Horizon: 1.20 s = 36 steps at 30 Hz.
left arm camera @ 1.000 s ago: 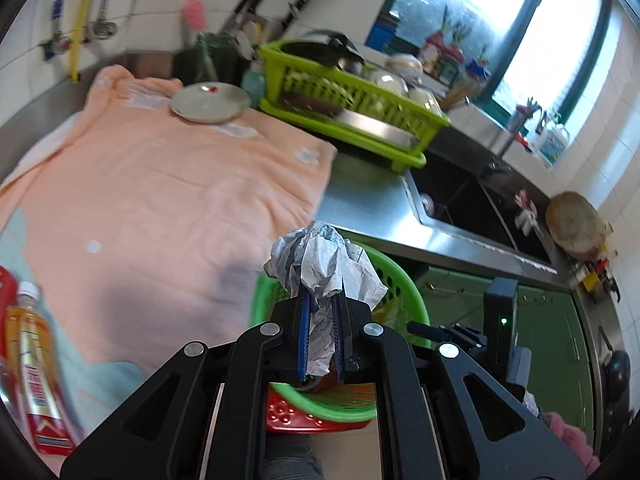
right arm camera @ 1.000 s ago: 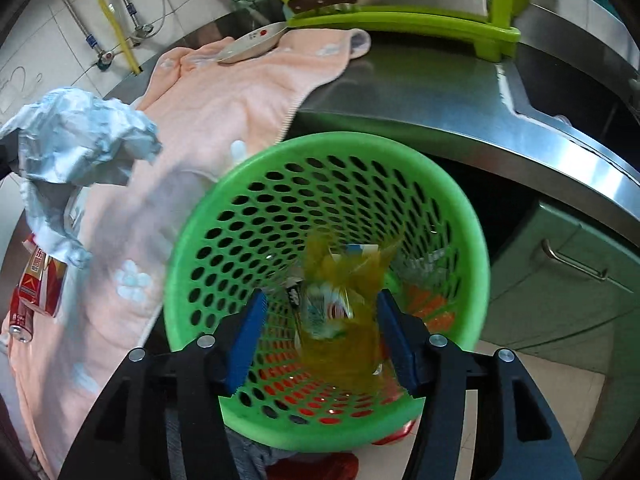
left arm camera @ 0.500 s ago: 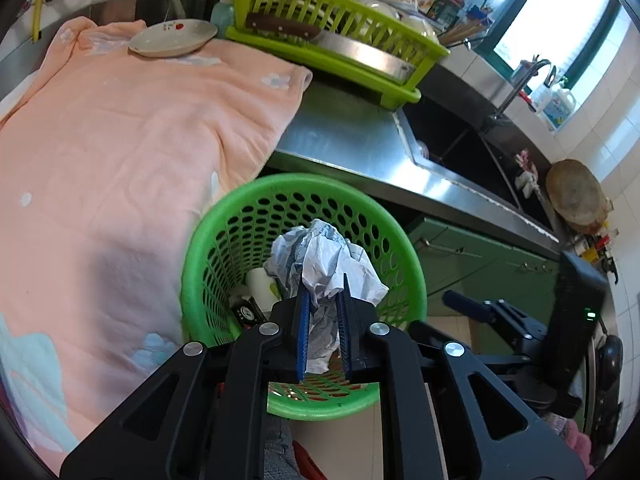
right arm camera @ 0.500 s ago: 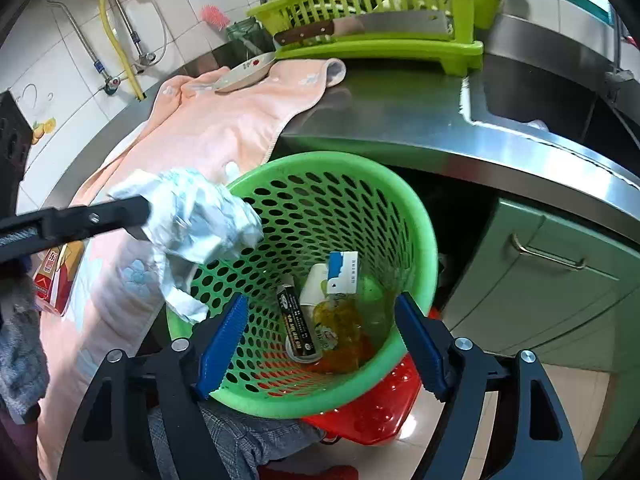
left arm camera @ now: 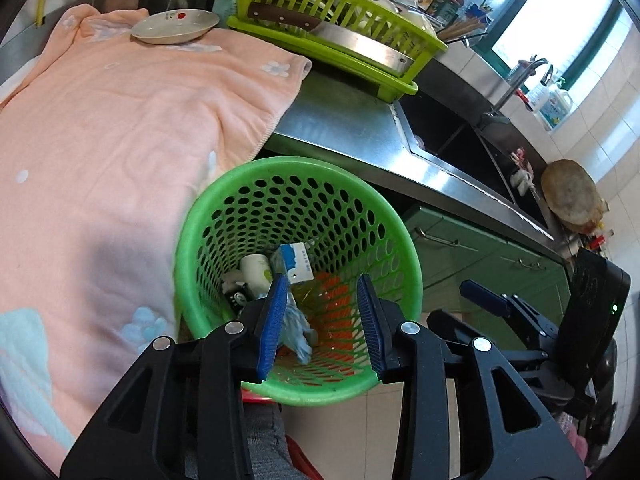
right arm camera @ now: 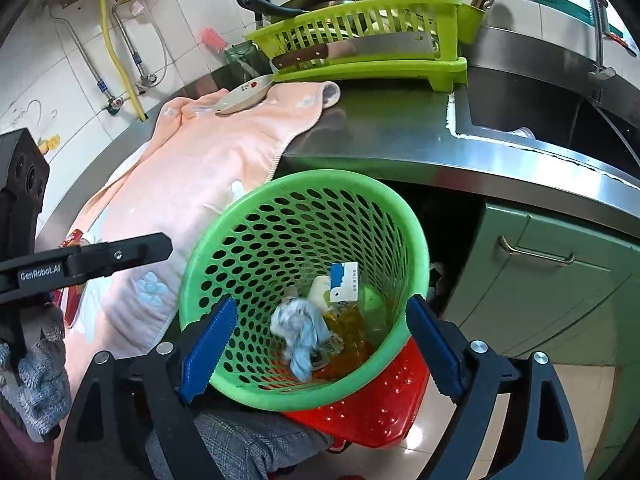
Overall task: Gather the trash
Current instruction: 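Drop the snack bag into the green basket with the right gripper while the left drops the foil, then grasp the red cola can with the left gripper while the right grasps the gold drink bottle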
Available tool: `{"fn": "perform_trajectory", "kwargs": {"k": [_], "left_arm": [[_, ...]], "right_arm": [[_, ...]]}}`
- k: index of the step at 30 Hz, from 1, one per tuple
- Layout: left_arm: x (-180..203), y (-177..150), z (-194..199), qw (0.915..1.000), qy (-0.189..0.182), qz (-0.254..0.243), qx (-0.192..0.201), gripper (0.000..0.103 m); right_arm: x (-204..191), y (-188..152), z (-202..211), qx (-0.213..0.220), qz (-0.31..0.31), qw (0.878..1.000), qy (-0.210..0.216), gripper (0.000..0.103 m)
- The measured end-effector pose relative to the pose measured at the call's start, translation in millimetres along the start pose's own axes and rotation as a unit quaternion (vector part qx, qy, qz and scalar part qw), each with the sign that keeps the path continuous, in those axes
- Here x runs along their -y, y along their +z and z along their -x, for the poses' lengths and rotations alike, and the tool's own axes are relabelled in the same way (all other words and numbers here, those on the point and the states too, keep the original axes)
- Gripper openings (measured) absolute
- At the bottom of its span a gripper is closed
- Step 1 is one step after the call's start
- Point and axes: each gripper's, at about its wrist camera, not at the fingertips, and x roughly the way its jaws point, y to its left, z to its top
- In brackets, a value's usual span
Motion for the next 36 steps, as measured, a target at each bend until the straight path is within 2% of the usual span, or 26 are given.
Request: {"fn": "perform_trajectory", "kwargs": {"k": [8, 18, 19, 20, 25, 29, 34, 36], "left_arm": [[-25, -16, 50, 0.9988, 0.027, 0.016, 0.038, 0.038], [-90, -47, 133, 0.9896, 0.089, 0.067, 0.092, 0.039], [-95, -50, 140, 0.9881, 0.097, 0.071, 0.095, 0.044], [-104, -55, 151, 0.9853, 0.110, 0.079, 0.104, 0.049], [-140, -77, 193, 0.9748, 0.147, 0.107, 0.130, 0.049], [-169, -95, 227, 0.9624, 0.184, 0.133, 0.149, 0.050], [-212, -117, 270, 0.9385, 0.240, 0.183, 0.167, 0.055], [-232, -126, 288, 0.9247, 0.267, 0.207, 0.175, 0.055]], "right_arm": [[-27, -2, 1, -0.005, 0.015, 1.000, 0.023, 0.084], [-100, -5, -11, -0.024, 0.061, 0.995, 0.078, 0.084], [-107, -5, -12, -0.026, 0.064, 0.994, 0.084, 0.084], [-118, -6, -13, -0.028, 0.071, 0.993, 0.090, 0.084], [-160, -9, -19, -0.039, 0.095, 0.988, 0.119, 0.084], [-197, -12, -26, -0.051, 0.112, 0.982, 0.145, 0.084], [-239, -12, -36, -0.067, 0.120, 0.976, 0.171, 0.084], [-256, -11, -41, -0.076, 0.121, 0.973, 0.183, 0.084]]}}
